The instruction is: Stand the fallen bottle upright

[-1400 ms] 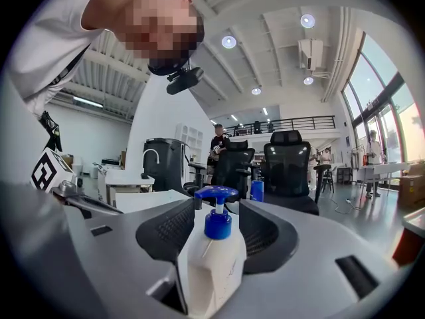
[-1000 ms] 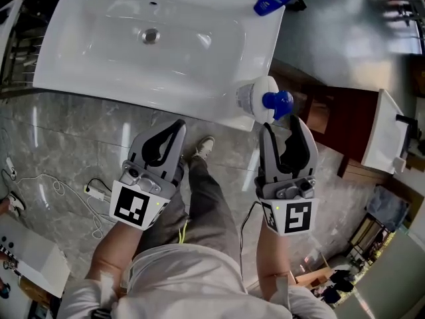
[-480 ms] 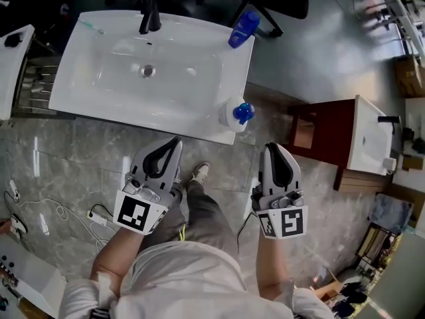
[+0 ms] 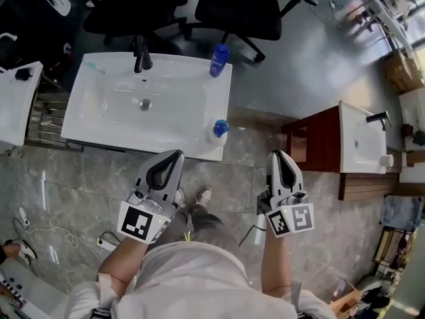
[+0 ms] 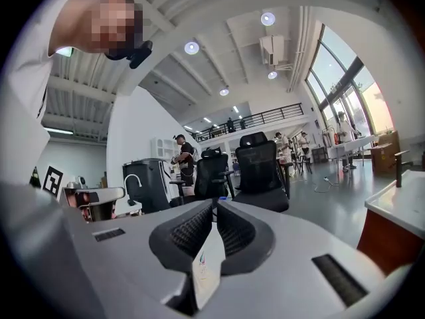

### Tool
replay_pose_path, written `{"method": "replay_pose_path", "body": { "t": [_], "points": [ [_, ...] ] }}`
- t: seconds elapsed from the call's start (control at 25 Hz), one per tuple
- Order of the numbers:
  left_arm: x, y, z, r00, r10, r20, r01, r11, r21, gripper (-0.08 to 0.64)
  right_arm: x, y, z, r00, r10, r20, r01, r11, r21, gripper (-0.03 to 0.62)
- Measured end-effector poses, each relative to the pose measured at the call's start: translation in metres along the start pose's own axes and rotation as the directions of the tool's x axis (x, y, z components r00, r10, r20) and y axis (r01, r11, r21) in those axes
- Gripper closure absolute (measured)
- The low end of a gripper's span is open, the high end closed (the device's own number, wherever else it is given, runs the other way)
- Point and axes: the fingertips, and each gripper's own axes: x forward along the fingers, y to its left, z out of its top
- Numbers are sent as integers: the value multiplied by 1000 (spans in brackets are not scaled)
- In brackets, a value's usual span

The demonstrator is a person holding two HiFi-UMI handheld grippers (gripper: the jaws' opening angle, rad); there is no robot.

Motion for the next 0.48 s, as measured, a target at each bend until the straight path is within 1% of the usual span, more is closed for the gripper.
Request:
{"method": "replay_pose_path", "body": {
  "t": [0.12, 0.2, 0.32, 0.48],
  "points": [
    [2, -9, 29, 999, -3, 36, 2, 999, 42, 545, -13, -9, 21, 1000, 0, 24, 0, 1000, 31, 541],
    [1, -14, 50, 998, -2, 67, -3, 997, 72, 545, -21, -13, 34, 999, -3, 41, 1, 999, 34, 543],
    [-2, -20, 80, 994, 5, 109, -18, 993, 116, 545, -29, -13, 56, 997, 13, 70, -14, 1000, 15, 543],
    [-14, -21, 108, 992, 38, 122, -57, 986, 155, 545, -34, -3, 86, 992, 55, 113, -52, 998, -33, 541]
  ]
}}
